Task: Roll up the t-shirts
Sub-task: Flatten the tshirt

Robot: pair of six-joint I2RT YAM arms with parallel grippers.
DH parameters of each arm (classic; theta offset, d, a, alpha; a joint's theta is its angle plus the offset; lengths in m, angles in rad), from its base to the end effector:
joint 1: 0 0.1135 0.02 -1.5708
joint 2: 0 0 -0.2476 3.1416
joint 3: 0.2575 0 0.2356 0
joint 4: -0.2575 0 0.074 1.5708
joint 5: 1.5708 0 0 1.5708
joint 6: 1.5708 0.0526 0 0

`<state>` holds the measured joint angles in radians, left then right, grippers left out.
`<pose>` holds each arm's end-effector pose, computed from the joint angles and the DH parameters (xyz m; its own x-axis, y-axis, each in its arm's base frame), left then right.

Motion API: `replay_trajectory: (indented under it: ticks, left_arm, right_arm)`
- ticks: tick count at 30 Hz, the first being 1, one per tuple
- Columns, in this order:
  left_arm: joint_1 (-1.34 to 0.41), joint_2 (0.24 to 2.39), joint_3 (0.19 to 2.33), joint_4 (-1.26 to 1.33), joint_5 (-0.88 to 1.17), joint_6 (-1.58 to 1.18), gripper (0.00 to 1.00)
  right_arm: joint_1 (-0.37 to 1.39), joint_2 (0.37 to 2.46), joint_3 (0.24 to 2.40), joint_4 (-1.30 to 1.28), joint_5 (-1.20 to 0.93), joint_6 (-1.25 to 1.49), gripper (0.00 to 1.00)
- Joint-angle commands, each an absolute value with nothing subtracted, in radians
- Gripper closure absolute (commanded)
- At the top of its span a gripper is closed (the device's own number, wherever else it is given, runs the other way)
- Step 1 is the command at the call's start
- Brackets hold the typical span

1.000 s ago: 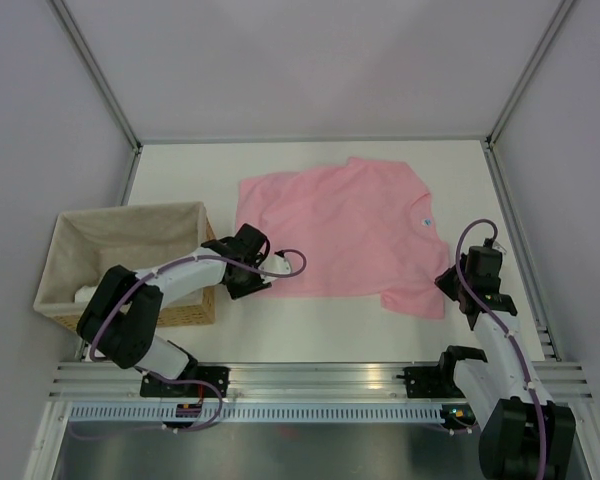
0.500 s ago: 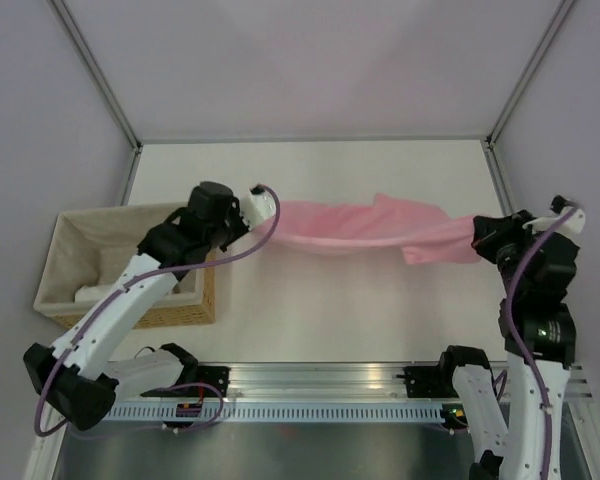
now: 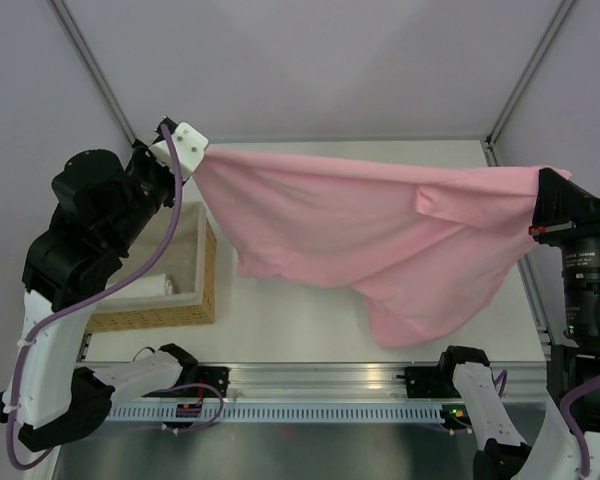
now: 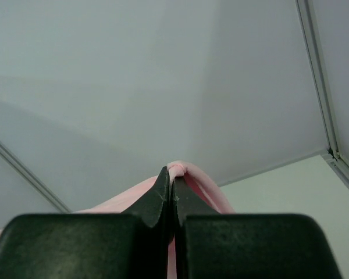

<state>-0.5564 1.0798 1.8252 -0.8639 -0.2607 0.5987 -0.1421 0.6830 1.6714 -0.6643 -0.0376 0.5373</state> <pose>0.1379 -0.0698 0.5157 0.0822 0.5902 -0.8031 0.2986 0.7542 0.5848 0.0232 -0.0013 0.5333 0.3252 0.4701 -0.8205 -0.0701 0.8772 0.4749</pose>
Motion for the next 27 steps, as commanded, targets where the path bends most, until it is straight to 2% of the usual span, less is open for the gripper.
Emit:
replay_trajectory:
  ticks: [1,5,11,17,20,27]
  left_arm:
    - [-0.551,1.126,1.813,-0.916,-0.324,0.609,0.98]
    - [-0.549,1.179,1.766,-0.822,-0.354,0.640,0.98]
    - [-0.499,1.313,1.792,-0.686,-0.374,0.673,0.98]
    - [-0.453,1.476,1.922,-0.669,-0.353,0.620,0.98]
    - [-0.453,1.462,1.899,-0.676,-0.286,0.591,0.98]
    - [-0.453,1.358,1.632,-0.680,-0.212,0.560,0.98]
  right_arm:
    - [-0.147,0.755,1.640,-0.631,-0.017,0.537,1.00]
    - [-0.147,0.842,1.545,-0.526,-0.116,0.601,1.00]
    - [-0.147,1.001,1.505,-0.390,-0.137,0.624,1.00]
    - [-0.147,1.163,1.638,-0.394,-0.186,0.623,1.00]
    - [-0.147,1.106,1.597,-0.388,-0.150,0.612,1.00]
    - [-0.147,0.896,1.222,-0.382,-0.028,0.591,1.00]
